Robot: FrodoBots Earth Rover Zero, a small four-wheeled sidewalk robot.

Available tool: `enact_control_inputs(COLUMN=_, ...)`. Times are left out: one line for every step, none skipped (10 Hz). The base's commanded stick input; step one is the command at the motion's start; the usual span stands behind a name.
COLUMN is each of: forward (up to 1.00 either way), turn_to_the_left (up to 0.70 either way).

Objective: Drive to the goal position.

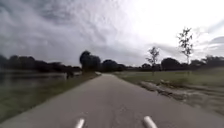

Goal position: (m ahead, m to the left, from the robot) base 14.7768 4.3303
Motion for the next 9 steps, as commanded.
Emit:
enact_control_inputs(forward=0.69, turn_to_the_left=0.03)
enact_control_inputs(forward=0.69, turn_to_the_left=0.03)
enact_control_inputs(forward=0.69, turn_to_the_left=0.03)
enact_control_inputs(forward=0.69, turn_to_the_left=0.03)
enact_control_inputs(forward=0.69, turn_to_the_left=0.03)
enact_control_inputs(forward=0.69, turn_to_the_left=0.03)
enact_control_inputs(forward=0.69, turn_to_the_left=0.06)
enact_control_inputs(forward=0.69, turn_to_the_left=0.10)
enact_control_inputs(forward=0.69, turn_to_the_left=0.15)
